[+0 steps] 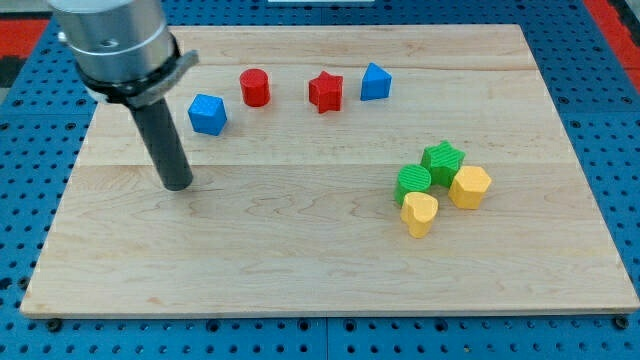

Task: Move the blue cube into the red circle

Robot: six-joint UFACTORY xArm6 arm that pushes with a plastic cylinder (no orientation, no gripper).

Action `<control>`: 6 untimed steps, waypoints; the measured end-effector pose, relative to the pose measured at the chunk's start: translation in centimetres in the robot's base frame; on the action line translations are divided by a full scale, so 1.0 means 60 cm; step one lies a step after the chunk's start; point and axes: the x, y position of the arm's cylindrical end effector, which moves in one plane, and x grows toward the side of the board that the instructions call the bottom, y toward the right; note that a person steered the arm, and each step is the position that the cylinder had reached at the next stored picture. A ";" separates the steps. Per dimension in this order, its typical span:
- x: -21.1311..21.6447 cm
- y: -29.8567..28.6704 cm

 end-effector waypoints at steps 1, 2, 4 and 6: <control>-0.043 -0.010; -0.104 -0.061; -0.152 0.151; -0.120 -0.026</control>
